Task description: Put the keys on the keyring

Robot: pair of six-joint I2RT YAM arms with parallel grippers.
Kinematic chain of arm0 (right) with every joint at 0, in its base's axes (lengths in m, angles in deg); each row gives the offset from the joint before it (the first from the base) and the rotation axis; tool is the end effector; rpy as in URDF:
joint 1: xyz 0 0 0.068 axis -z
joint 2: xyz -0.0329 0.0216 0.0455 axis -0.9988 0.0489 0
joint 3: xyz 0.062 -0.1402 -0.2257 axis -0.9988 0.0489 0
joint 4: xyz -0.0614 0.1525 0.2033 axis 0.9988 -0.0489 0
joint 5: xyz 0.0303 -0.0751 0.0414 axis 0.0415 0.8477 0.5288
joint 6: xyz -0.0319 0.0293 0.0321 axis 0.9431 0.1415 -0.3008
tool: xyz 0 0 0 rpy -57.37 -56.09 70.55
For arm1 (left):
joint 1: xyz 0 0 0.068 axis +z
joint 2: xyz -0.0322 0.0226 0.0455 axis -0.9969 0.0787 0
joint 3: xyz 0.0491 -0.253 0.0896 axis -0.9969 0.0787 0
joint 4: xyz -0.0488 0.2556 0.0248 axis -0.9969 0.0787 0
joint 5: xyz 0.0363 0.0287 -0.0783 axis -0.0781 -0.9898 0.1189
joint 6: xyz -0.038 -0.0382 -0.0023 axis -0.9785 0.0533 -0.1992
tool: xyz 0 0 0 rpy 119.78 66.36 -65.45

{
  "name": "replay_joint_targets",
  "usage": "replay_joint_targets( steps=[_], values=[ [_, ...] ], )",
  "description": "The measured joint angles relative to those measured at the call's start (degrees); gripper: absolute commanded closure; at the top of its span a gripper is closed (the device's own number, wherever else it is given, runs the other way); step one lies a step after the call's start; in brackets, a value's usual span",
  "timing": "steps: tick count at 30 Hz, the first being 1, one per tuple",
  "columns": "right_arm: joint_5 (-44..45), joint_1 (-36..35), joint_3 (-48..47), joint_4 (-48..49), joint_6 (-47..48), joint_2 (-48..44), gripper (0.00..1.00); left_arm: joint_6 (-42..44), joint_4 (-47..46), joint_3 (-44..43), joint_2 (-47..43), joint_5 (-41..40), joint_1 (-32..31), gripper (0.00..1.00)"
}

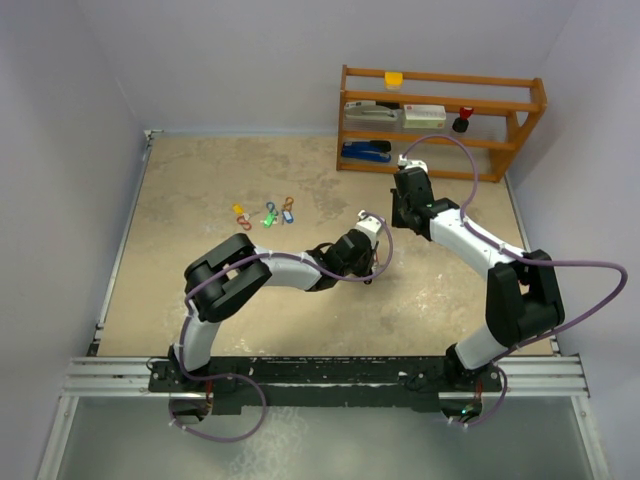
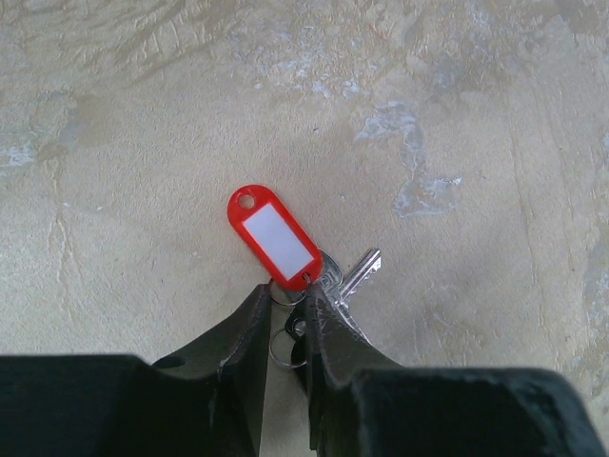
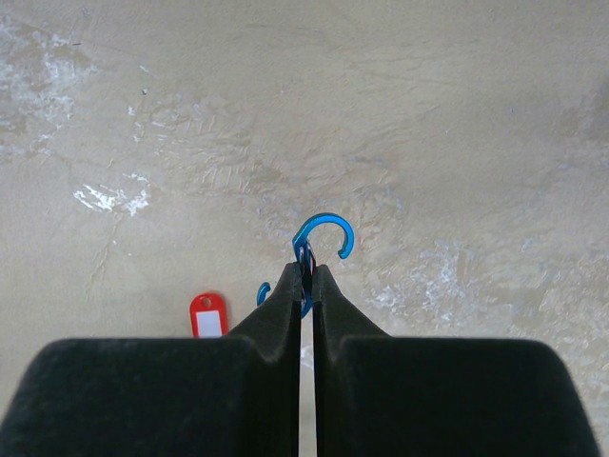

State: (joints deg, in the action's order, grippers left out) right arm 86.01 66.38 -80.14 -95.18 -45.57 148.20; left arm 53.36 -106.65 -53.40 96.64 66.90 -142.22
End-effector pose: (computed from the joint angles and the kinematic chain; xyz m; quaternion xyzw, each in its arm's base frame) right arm 0.3243 0.1123 0.2436 0.0439 0.9023 0.0130 0.4287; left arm 0.2408 -0.3544 0.1360 0.2101 0.8519 -0.2337 0.4190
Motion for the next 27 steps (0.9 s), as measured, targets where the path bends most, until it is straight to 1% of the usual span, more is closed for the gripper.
replay_joint_targets(
  steps=[9,12,22,27],
  values=[
    [0.0,0.0,0.0,0.2,0.0,0.0,1.00,0.9,0.0,0.0,0.0,0.0,0.0,0.95],
    [0.0,0.0,0.0,0.2,0.1,0.0,1.00,1.1,0.0,0.0,0.0,-0.1,0.0,1.00],
    [-0.5,0.0,0.0,0.3,0.1,0.0,1.00,1.7,0.5,0.0,-0.1,-1.0,0.0,1.00],
    [-1.2,0.0,0.0,0.3,0.1,0.0,1.00,2.5,1.7,0.4,-1.6,-1.4,0.0,1.00]
  ],
)
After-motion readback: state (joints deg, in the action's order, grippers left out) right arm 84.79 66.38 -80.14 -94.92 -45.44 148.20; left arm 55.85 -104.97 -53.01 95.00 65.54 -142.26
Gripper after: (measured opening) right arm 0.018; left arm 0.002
